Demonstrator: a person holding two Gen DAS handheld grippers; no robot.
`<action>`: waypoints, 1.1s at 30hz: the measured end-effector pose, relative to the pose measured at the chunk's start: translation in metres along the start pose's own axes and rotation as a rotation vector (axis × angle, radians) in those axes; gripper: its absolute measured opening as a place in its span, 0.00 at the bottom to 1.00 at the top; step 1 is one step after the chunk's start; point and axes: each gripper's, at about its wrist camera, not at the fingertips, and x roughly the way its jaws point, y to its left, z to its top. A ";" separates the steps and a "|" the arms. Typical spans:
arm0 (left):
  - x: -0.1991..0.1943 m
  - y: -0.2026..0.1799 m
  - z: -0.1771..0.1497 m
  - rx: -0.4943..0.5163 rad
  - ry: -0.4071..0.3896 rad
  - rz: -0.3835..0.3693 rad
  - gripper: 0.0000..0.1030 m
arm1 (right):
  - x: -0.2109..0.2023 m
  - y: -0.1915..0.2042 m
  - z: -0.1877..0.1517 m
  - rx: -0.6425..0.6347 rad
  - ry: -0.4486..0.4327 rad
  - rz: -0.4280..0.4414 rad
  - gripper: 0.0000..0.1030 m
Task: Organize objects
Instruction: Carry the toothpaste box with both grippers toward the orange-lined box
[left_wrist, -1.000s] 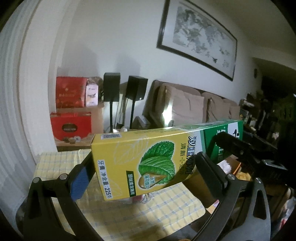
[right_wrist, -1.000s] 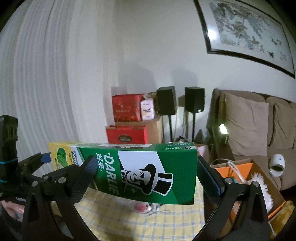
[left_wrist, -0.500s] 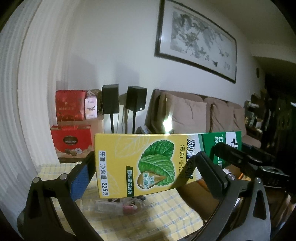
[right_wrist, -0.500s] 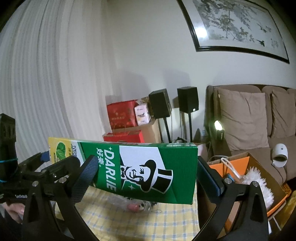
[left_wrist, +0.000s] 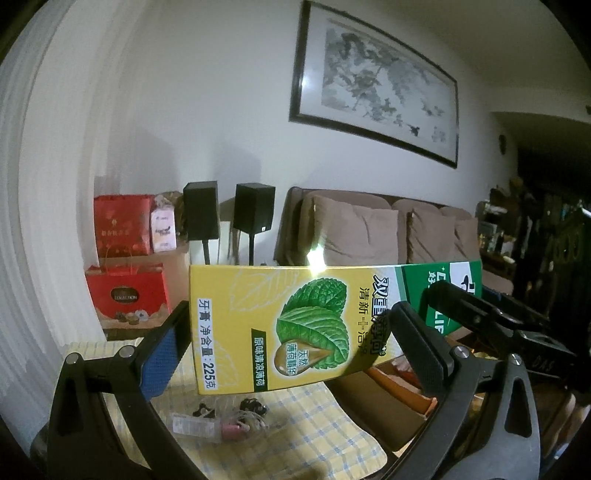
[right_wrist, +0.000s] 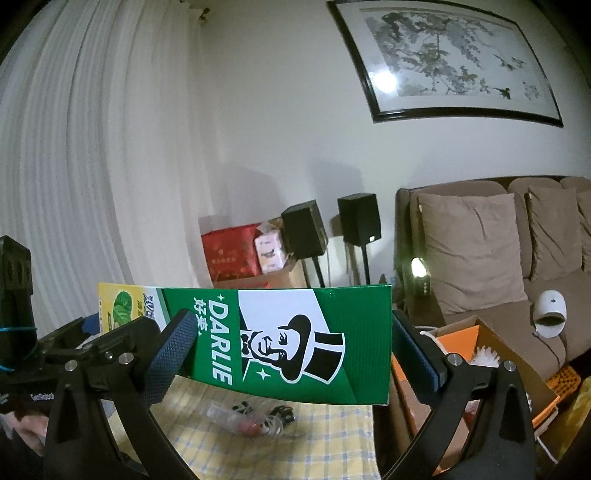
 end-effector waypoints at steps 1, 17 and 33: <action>-0.001 -0.002 0.001 0.008 -0.004 0.001 1.00 | -0.002 -0.002 0.000 0.000 -0.005 0.000 0.99; -0.002 -0.026 0.012 0.076 -0.053 -0.019 1.00 | -0.019 -0.013 0.006 0.010 -0.068 0.001 0.99; 0.010 -0.041 0.019 0.093 -0.053 -0.045 1.00 | -0.027 -0.025 0.006 0.018 -0.094 -0.036 0.99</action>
